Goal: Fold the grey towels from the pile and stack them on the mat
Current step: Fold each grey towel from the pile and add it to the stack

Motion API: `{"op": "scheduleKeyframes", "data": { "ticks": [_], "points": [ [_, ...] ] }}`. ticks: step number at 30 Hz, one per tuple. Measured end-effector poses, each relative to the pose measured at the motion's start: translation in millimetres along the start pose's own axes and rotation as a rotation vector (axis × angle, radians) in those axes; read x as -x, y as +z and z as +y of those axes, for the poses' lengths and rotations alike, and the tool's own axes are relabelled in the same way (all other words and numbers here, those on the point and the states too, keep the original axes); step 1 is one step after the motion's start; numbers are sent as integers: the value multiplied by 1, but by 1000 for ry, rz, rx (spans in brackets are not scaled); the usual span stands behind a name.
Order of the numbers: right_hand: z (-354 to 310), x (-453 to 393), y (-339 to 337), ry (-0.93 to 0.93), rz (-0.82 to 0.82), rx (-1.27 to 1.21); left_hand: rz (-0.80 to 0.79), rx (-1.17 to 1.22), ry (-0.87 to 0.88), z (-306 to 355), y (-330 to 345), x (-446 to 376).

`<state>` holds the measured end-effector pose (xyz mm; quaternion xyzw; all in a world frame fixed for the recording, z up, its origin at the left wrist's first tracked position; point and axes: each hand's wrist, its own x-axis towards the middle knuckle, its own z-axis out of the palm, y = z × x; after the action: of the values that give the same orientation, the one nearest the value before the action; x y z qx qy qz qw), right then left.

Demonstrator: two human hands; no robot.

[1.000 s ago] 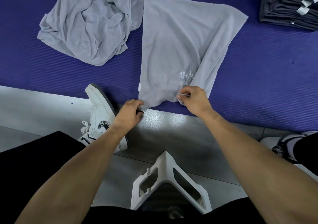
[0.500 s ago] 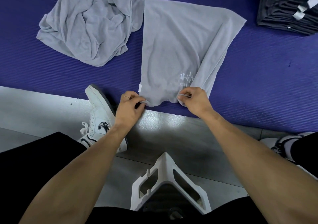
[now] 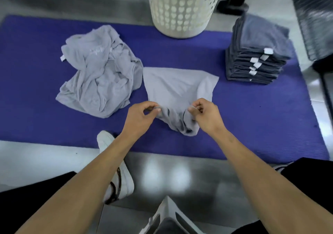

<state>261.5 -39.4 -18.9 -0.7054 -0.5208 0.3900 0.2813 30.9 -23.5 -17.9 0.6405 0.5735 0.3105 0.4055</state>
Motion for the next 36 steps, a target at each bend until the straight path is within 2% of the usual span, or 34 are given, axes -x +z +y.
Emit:
{"op": "scheduleKeyframes", "data": {
  "ticks": [10,16,21,29,32,36],
  "points": [
    [-128,47,-124,-390,26,88,-43,97,228,161,-55,-19],
    [-159,64,-164,-454,45,26,-118,148,174,227,-59,-16],
    [-150,62,-159,-485,57,-77,-212,236,95,244,-48,-16],
    [-139,55,-156,-486,77,-72,-331,253,36,246,-38,-27],
    [-138,59,-154,-476,50,-68,-356,242,29,244,-39,-26],
    [-137,58,-149,-466,103,-82,-360,232,8,244,-37,-28]
  ]
}}
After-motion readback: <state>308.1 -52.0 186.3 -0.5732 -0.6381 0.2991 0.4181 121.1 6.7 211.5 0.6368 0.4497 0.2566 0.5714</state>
